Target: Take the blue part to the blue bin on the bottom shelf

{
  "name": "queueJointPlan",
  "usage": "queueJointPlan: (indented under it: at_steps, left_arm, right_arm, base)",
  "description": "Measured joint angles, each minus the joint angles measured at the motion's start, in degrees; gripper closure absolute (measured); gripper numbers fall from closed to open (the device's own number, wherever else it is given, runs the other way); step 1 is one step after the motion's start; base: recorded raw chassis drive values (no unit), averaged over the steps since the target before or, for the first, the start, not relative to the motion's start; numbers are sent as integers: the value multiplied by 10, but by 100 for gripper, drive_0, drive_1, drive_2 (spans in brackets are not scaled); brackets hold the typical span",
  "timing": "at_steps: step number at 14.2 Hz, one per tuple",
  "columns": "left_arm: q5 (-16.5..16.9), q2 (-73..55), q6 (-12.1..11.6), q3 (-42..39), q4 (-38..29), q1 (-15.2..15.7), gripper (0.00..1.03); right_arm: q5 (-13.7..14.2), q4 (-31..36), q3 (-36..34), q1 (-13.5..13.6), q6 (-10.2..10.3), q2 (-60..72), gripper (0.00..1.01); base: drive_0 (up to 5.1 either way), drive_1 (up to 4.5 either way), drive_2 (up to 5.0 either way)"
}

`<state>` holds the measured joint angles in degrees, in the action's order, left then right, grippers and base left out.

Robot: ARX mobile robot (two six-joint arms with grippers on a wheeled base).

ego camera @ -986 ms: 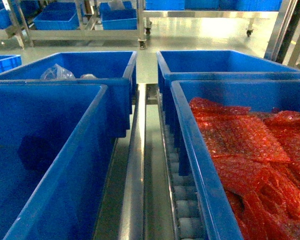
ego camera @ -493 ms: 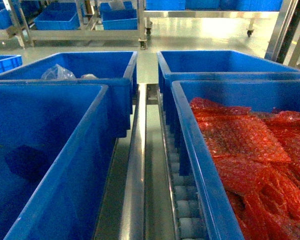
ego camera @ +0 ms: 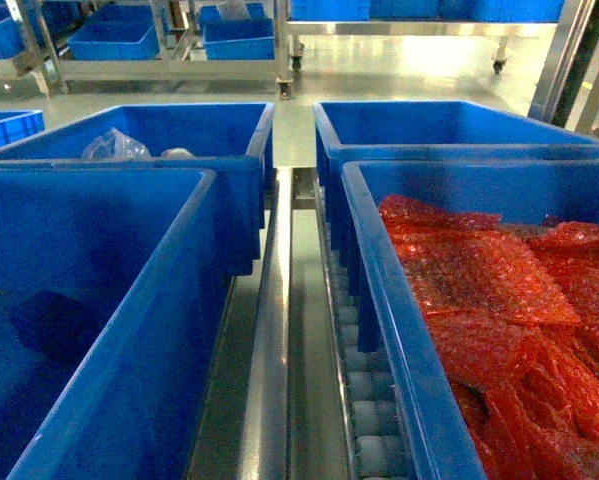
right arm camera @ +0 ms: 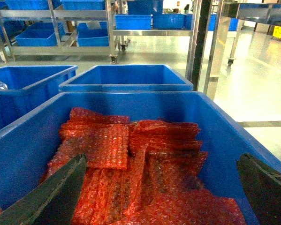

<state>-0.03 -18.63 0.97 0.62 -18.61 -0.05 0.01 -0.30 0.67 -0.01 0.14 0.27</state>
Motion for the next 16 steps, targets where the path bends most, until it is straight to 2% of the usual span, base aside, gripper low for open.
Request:
queueJointPlan:
  at_steps: [8,9,10,12,16]
  left_arm:
    - [0,99,0,0,105,0,101]
    - [1,167,0,1,194,0,101]
    - [0,182,0,3,178,0,101]
    - [0,182,0,0,186,0,101]
    - [0,182,0,0,189,0,51]
  right_arm:
    - [0,0,0,0,0,0,3]
    - [0,0,0,0,0,0,3]
    - [0,0,0,0,0,0,3]
    - [0,0,0,0,0,0,3]
    - [0,0,0,0,0,0,3]
  base:
    - [0,0,0]
    - [0,0,0]
    - [0,0,0]
    - [0,0,0]
    - [0,0,0]
